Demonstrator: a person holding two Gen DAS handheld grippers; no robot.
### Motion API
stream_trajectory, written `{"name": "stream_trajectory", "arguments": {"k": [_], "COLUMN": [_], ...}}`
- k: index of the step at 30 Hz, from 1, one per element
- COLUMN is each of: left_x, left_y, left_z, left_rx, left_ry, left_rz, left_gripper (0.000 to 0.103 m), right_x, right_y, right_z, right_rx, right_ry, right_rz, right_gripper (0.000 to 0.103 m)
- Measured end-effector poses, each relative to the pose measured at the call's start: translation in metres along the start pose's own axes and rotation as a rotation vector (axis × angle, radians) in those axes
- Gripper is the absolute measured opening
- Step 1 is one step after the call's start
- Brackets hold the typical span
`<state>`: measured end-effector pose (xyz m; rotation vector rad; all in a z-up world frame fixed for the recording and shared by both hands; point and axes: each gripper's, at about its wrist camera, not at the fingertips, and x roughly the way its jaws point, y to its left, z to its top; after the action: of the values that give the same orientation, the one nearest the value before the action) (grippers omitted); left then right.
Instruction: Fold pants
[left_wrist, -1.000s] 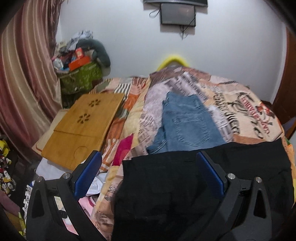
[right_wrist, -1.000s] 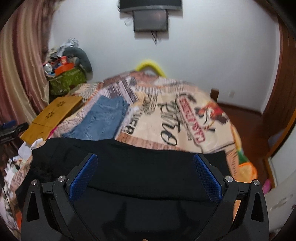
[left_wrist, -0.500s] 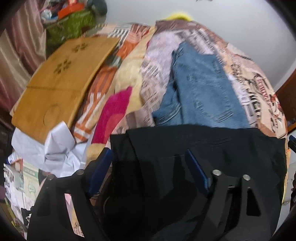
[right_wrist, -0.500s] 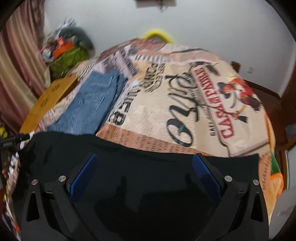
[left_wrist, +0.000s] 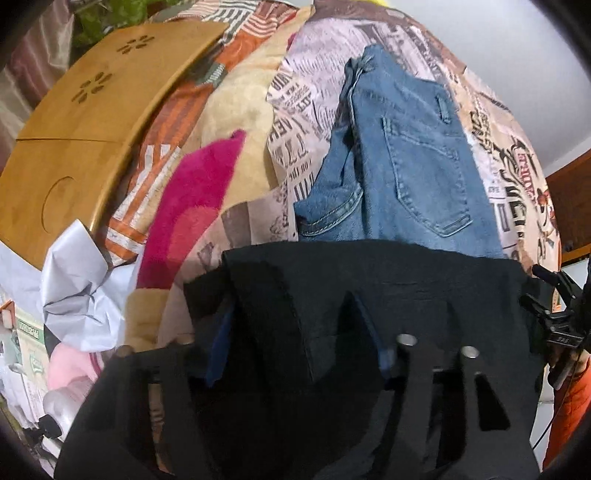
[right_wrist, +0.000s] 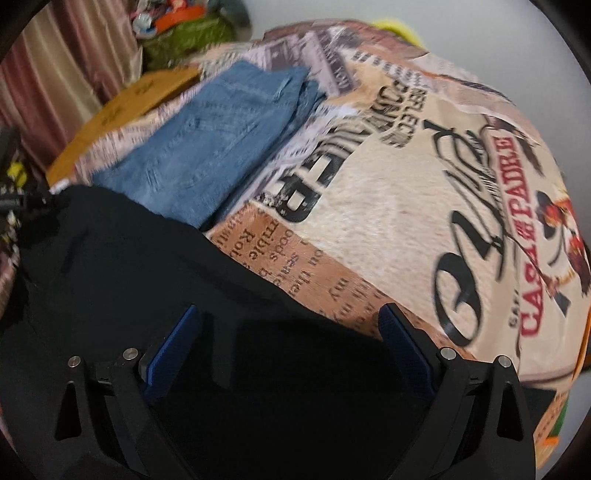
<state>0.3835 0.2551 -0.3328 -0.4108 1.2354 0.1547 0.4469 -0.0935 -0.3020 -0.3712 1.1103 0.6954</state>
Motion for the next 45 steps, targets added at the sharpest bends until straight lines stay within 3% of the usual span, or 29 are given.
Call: {"name": "stream_trajectory", "arguments": {"k": [4,7,9,12,18,25,30,45], "left_x": [0.002,0.002,-0.002,-0.011,-0.046,-0.089,-0.107,-0.159], "left_y": [-0.008,-0.014,-0.015,-0.015,-0.024,-0.043,-0.051,-0.041], "left_z": [-0.006,-0.010,-0.012,-0.014,-0.017,0.004,0.013,-0.065], "left_rx": [0.053,0.096,0.094,0.082,0.110,0.134,0.145,0.206], "left_ry": [-0.030,-0.049,-0.069,-0.088,-0.158,-0.284,-0.328,-0.381], "left_rz": [0.073,0.140,0.157,0.151,0.144,0.133,0.106,0.079], "left_gripper": [0.039,0.029,0.019,0.012,0.008,0.008,0.008,0.008], "right_x": [0.005,0.003,0.001,0.001,-0.013,-0.060,-0.094,-0.154], "right_y": [0.006,0.009,0.016,0.027,0.032,0.026,0.024,0.076], "right_z": [-0.003,-0.006,-0.007,-0.009,-0.011,0.008,0.018,-0.062], "right_rx": [-0.021,0.001,-0.006,-0.023,-0.013,0.002,0.070,0.074], "right_ry": [-0.016,-0.025,-0.032,-0.033,-0.083,-0.228,-0.284,-0.285], "right_rz": [0.003,0.014,0.023,0.001,-0.035,-0.114,-0.060,0.050], "right_gripper": [0.081,0.063,0.034,0.011,0.006,0.005,0.005,0.005]}}
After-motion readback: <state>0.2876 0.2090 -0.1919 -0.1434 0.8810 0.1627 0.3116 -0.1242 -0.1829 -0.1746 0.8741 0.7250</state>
